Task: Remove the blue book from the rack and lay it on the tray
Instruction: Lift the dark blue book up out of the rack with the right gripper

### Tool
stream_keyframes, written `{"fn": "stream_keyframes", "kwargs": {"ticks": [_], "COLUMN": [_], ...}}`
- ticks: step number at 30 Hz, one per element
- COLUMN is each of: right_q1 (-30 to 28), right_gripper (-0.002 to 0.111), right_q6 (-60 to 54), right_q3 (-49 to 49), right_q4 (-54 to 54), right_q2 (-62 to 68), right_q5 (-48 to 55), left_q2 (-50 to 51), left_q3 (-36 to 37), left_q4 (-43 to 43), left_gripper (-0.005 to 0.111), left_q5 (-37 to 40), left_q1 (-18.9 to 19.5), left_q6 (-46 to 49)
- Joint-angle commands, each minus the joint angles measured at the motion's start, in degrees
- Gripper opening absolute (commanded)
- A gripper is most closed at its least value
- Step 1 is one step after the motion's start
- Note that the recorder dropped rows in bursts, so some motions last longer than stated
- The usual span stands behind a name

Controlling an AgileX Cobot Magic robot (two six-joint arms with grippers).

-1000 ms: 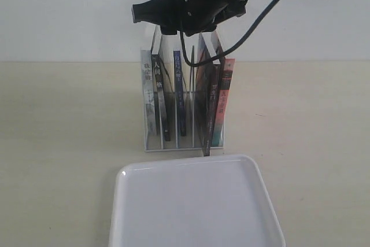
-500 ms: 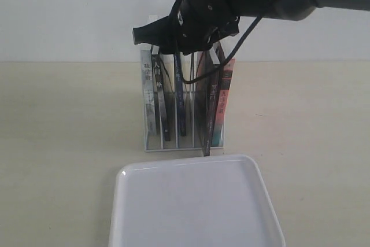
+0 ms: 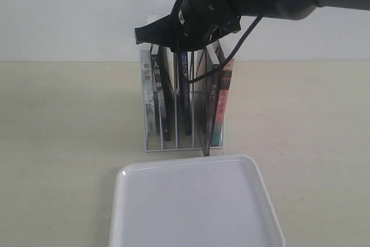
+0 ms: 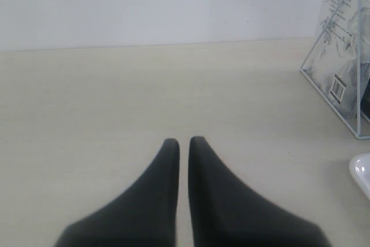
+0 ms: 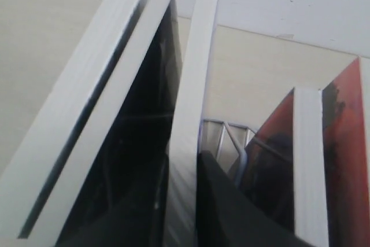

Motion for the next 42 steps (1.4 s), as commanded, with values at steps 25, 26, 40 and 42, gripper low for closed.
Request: {"fn": "stream_keyframes", "kwargs": {"ticks": [25,26,40,42], "right_q1": [-0.02,-0.02,-0.02,-0.02], "right_gripper": [0.004,0.004,0.004,0.004], "right_q6": [-2.57,-3.26,-8.24,-8.65], "right_q3": [-0.85,-0.85,-0.85,-0.85], "right_q4": [-2.66,-2.66,0.99,1.71], "right_q2": [-17.79,-18.71,-30.61,-31.75], "right_q5": [4.63,5.46,10.75,10.75], "left_q2": [-0.22,-0.22,-0.22,-0.22], "left_q3": [0.20,0.20,0.20,0.20], "left_q4": [-0.43,-0.43,-0.43,-0.43], "left_gripper": [0.005,0.005,0.005,0.005], "left_q5": [-0.18,-0.18,-0.18,-0.18], "left_q1": [-0.06,-0.06,-0.06,-0.06], "left_q6": [0.21,0.21,0.21,0.21]}}
